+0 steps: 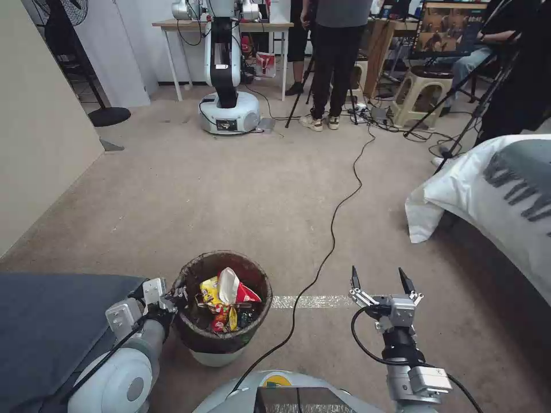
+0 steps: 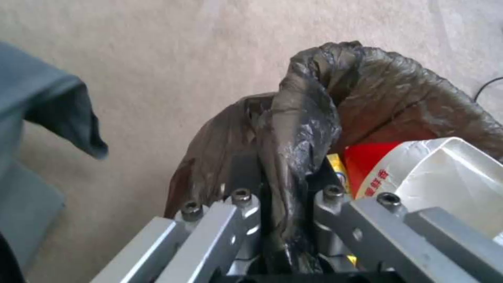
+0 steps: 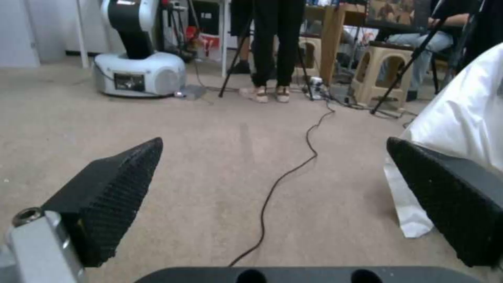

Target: Pick up the trash bin, then pick up the garbage from the floor and place it into the trash bin.

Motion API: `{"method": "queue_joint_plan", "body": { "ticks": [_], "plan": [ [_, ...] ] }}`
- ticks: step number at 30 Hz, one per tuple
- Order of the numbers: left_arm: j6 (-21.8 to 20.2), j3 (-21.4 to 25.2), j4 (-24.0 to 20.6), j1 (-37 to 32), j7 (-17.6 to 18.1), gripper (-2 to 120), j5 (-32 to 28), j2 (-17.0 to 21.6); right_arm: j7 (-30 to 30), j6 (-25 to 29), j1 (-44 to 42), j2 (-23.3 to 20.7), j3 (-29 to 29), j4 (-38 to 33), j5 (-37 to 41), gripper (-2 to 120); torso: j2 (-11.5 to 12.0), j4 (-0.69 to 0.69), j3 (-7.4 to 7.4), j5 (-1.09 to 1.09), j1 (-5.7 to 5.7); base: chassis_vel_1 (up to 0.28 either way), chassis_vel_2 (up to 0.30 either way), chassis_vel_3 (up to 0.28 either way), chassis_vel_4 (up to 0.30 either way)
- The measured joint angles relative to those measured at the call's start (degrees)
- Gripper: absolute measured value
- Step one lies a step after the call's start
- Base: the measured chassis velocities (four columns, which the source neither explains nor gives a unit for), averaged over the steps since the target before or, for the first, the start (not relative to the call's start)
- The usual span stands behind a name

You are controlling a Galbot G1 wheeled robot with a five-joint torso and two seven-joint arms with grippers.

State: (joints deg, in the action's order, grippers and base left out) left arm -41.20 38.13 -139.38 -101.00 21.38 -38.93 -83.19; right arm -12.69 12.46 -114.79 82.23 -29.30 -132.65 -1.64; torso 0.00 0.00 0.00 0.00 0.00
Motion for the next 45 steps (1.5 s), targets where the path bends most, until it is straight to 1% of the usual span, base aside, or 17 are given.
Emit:
{"method": "queue_joint_plan", "body": {
  "ticks": [8,11,19,26,32,45],
  "plan": [
    [0.2,-0.2,2.4,0.1,-0.2,7,-1.7,0.0,-0.1,0.0,0.0,0.2,0.0,0.0,-0.1,100,0.0,0.0,0.0,0.0,0.0,0.0,0.0,0.0,0.0],
    [0.7,0.0,4.0,0.4,-1.2,7,-2.3,0.1,-0.1,-0.1,0.1,0.2,0.0,0.1,-0.1,100,0.0,0.0,0.0,0.0,0.0,0.0,0.0,0.0,0.0],
    [1.3,0.1,5.8,0.9,-2.1,7,-2.2,0.2,-0.1,-0.4,0.3,0.3,0.0,0.2,-0.2,100,0.0,0.0,0.0,0.0,0.0,0.0,0.0,0.0,0.0],
    [2.6,0.2,7.9,1.4,-4.1,7,0.8,0.6,-0.1,-0.6,0.4,0.5,0.1,0.2,-0.3,100,0.0,0.0,0.0,0.0,0.0,0.0,0.0,0.0,0.0],
    [3.2,0.7,8.9,2.2,-5.4,7,1.8,1.0,-0.1,-0.6,0.4,0.5,0.1,0.3,-0.3,100,0.0,0.0,0.0,0.0,0.0,0.0,0.0,0.0,0.0],
    [4.3,1.3,12.8,5.7,-9.4,7,4.5,1.2,-0.1,-0.6,0.3,0.5,0.3,0.3,-0.5,100,0.0,0.0,0.0,0.0,0.0,0.0,0.0,0.0,0.0]
  ]
}}
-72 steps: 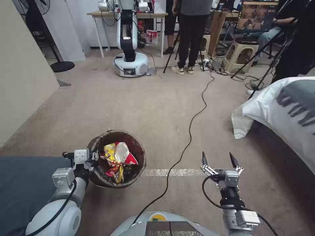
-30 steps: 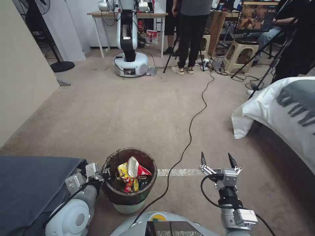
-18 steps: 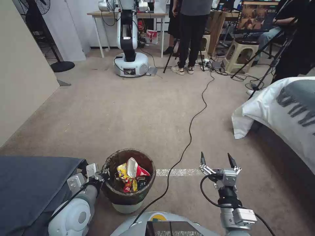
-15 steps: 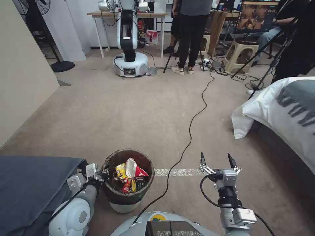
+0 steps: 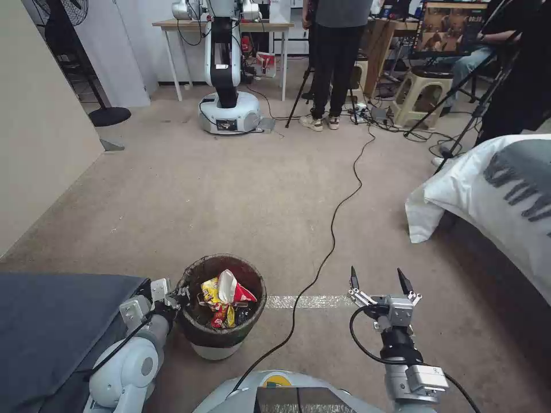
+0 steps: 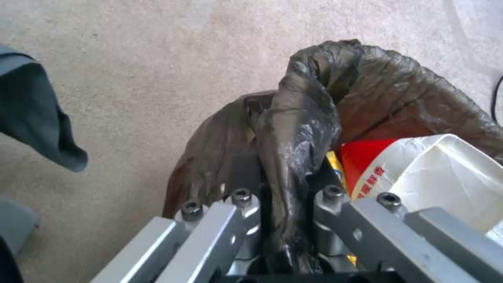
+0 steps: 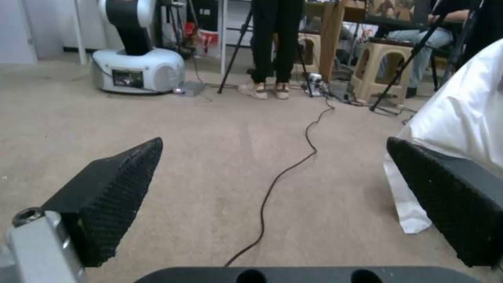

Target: Pick up the trash bin, then pick up the garbage from the floor and place it into the trash bin.

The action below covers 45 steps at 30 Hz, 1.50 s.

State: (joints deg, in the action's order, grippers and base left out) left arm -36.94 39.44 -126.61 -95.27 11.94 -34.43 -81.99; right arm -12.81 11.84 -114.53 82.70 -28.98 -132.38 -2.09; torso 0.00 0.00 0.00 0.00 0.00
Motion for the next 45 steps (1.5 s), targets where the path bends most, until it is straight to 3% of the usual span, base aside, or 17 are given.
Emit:
{"method": "queue_joint_plan", "body": {
  "ticks": [20,24,31,33,41,45],
  "plan": [
    [0.0,0.0,3.0,0.9,-1.0,10,0.7,-0.2,0.0,-0.6,0.6,-0.2,0.1,0.0,0.2,100,0.0,0.0,-0.01,-0.01,0.0,0.0,0.0,0.0,0.0],
    [-0.4,-0.1,3.1,0.8,-0.9,23,1.0,-0.2,0.0,-0.8,0.7,-0.3,0.3,0.0,0.2,100,0.0,-0.02,0.0,0.04,0.0,0.0,0.0,0.0,0.0],
    [-0.5,-0.3,2.2,0.6,-0.9,55,2.8,-0.2,0.0,-1.2,1.2,-0.3,0.6,-0.1,0.2,100,0.0,0.0,0.0,0.01,0.0,0.0,0.0,0.0,0.0],
    [-0.5,-0.3,1.9,0.6,-0.9,57,3.1,-0.1,0.0,-1.2,1.2,-0.3,0.6,-0.1,0.2,100,0.0,-0.01,0.0,0.01,0.0,0.0,0.0,0.0,0.0],
    [1.3,-0.5,0.1,0.6,-2.4,90,12.7,-0.1,0.0,-1.3,1.4,-0.5,1.0,-0.1,0.3,100,0.0,0.0,0.0,0.0,0.0,0.0,0.0,0.0,0.0],
    [2.3,-0.5,-0.6,0.6,-3.2,99,16.2,-0.1,0.0,-1.5,1.5,-0.7,1.1,-0.1,0.3,100,0.0,0.0,0.0,0.0,0.0,0.0,0.0,0.0,0.0]
  ]
}}
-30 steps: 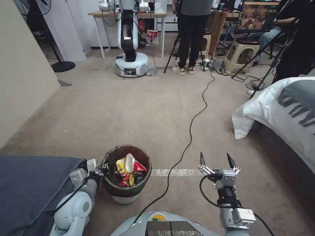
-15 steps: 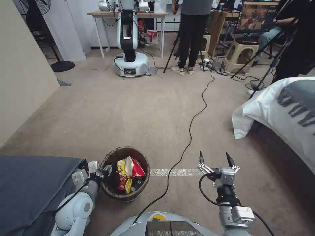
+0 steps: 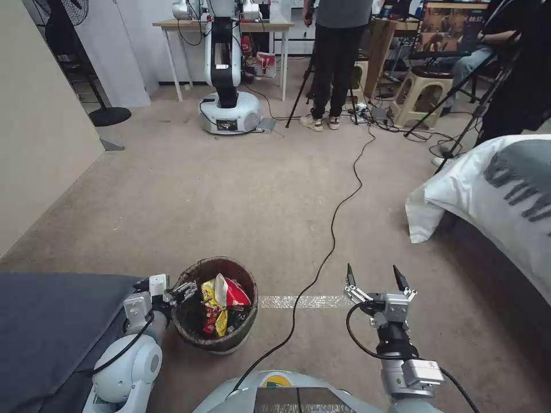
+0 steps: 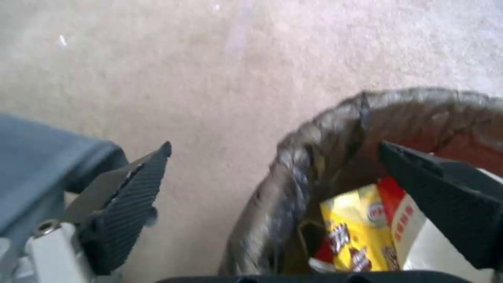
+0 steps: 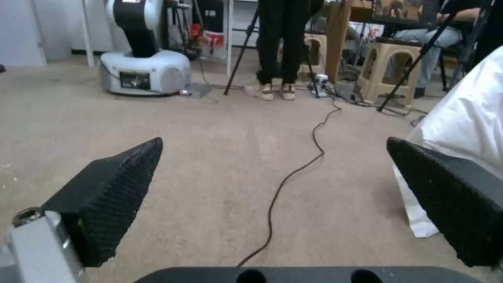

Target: Pick up the trash bin, then pick up the garbage from the floor and place it into the trash bin.

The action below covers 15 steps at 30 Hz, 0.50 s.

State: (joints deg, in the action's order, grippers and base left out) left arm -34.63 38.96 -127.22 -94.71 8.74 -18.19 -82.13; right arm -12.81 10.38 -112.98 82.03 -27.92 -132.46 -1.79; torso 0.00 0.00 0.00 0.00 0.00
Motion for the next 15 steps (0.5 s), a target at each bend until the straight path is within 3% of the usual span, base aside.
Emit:
{"method": "queue_joint_plan", "body": {
  "ticks": [8,10,11,13,15],
  "plan": [
    [1.2,0.2,-1.4,-0.2,-0.4,100,1.7,0.1,0.0,-0.1,0.1,-0.1,0.0,0.0,0.0,100,0.0,0.0,0.0,0.0,0.0,0.0,0.0,0.0,0.0],
    [5.4,1.1,-3.0,-0.8,-3.6,100,3.4,0.1,0.0,-0.1,0.2,-0.1,0.0,0.0,0.1,100,0.0,0.0,0.0,0.01,0.0,0.0,0.0,0.0,0.0],
    [5.4,1.1,-3.0,-0.8,-3.6,100,3.4,0.1,0.0,-0.1,0.2,-0.1,0.0,0.0,0.1,100,0.0,0.0,0.0,0.01,0.0,0.0,0.0,0.0,0.0],
    [10.6,1.8,-3.9,-1.6,-6.2,100,5.2,0.4,-0.1,-0.5,0.2,0.0,-0.3,-0.1,0.5,100,0.0,0.01,0.0,0.0,0.0,0.0,0.0,0.0,0.0],
    [12.8,2.0,-4.3,-2.0,-6.8,100,5.9,0.5,-0.2,-0.6,0.3,0.0,-0.4,-0.2,0.6,100,0.0,0.01,0.0,0.0,0.0,0.0,0.0,0.0,0.0]
  ]
}}
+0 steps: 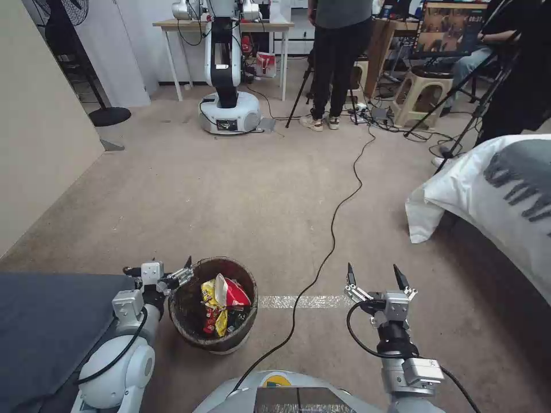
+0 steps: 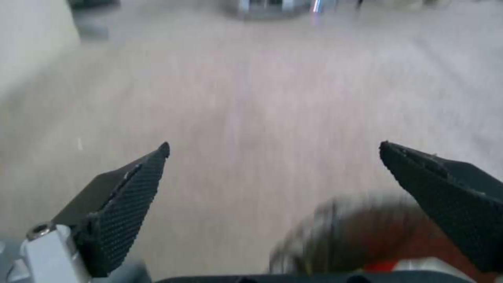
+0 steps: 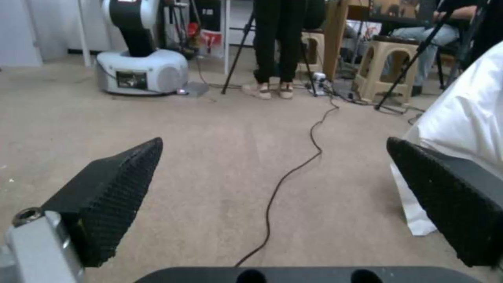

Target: Pick up the trash bin, then pick up the garbage from the floor and place it into the trash bin.

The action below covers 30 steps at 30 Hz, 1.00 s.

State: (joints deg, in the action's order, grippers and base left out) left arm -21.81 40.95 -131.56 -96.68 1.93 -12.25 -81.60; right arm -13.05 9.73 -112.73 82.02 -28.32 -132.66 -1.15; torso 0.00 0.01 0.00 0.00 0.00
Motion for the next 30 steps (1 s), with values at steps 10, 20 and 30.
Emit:
{"method": "queue_joint_plan", "body": {
  "ticks": [10,20,30],
  "plan": [
    [14.1,0.2,-3.4,-3.5,-1.0,100,8.9,-1.3,-1.4,-1.0,0.2,0.9,-0.5,-1.3,0.2,100,0.0,-0.01,0.0,0.0,0.0,0.0,0.0,0.0,0.0],
    [26.4,-1.0,-3.7,-9.6,1.3,100,12.9,-2.1,-1.8,-1.3,-0.5,1.0,-0.8,-2.9,-0.1,100,0.0,0.0,0.0,0.0,0.0,0.0,0.0,0.0,0.0],
    [33.4,-1.5,-3.5,-17.2,3.5,100,12.9,-1.9,-1.5,-1.2,-1.6,0.5,-1.0,-3.8,-0.7,100,0.0,-0.01,0.0,0.0,0.0,0.0,0.0,0.0,0.0]
  ]
}}
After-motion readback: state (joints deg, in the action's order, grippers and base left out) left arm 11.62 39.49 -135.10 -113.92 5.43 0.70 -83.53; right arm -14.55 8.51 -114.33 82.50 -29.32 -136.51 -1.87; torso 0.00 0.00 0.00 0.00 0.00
